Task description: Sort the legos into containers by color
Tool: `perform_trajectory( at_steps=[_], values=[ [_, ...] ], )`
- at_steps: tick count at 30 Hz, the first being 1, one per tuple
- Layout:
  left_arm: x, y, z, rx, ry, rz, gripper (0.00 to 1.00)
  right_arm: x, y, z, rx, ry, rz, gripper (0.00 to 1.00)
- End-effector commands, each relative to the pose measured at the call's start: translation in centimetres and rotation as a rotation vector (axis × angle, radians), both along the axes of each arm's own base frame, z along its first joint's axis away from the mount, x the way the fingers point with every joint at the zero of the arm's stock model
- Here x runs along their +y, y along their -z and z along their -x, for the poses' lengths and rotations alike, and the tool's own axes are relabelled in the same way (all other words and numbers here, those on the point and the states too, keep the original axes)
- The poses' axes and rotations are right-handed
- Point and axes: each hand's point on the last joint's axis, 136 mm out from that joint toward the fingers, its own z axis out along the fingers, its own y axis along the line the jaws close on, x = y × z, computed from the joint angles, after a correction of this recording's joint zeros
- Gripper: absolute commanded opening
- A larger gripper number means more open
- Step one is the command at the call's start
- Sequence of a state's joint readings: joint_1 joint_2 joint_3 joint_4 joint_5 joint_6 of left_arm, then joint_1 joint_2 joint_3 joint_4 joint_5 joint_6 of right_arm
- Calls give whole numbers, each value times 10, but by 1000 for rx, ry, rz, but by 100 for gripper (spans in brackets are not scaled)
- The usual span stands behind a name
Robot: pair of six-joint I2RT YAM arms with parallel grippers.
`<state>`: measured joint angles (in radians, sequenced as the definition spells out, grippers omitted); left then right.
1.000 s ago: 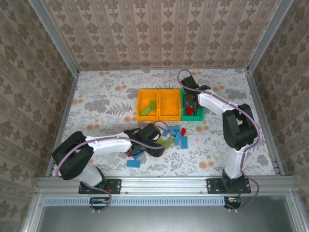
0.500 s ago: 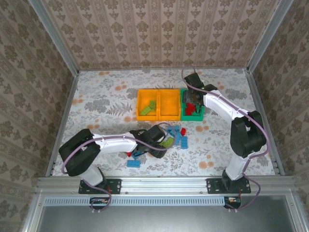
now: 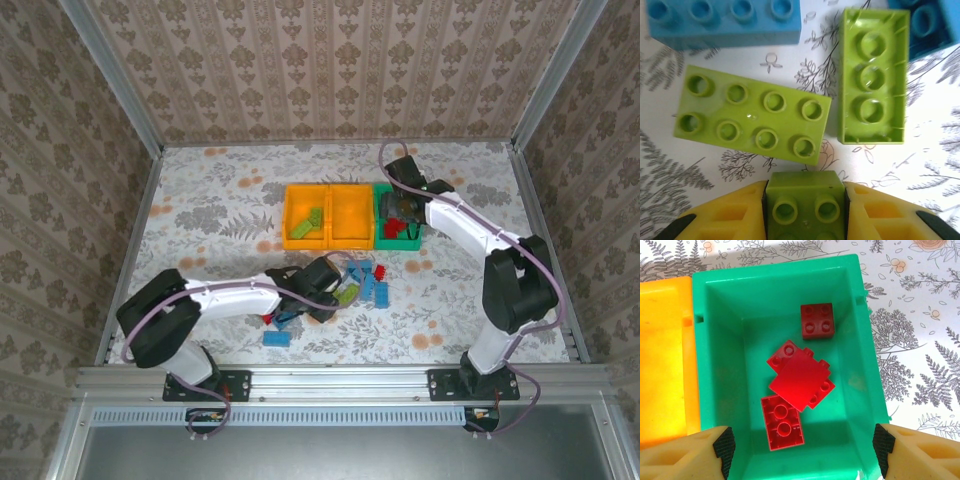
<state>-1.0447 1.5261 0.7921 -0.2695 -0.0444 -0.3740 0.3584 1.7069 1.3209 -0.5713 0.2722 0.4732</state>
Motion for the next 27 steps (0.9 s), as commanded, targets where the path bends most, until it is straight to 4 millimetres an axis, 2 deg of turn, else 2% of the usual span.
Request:
perform_trajectory(
  at_steps=[1,8,11,13,15,18,25,27],
  values=[
    [3,-40,-13,-53,-27,94,34,8,-12,9,-32,-45,-25,76],
    [20,-117,-60,-143,-86,281,35,14,-21,31,-87,-79,-40,76],
    [32,-140,-84,-188,-132,321,36,15,-23,41,-105,-80,-58,76],
    [39,-146,-99,-201,-165,324,36,18,-21,47,-108,-84,-72,76],
    [41,-146,-113,-197,-180,320,36,23,-18,53,-105,-99,-84,76],
    [43,-136,-136,-157,-211,310,36,35,-12,65,-89,-139,-82,75],
    [40,-106,-191,-80,-289,342,36,93,6,104,-59,-342,-73,74],
    [39,-104,-204,-70,-306,350,36,111,12,117,-59,-432,-64,72]
  ],
)
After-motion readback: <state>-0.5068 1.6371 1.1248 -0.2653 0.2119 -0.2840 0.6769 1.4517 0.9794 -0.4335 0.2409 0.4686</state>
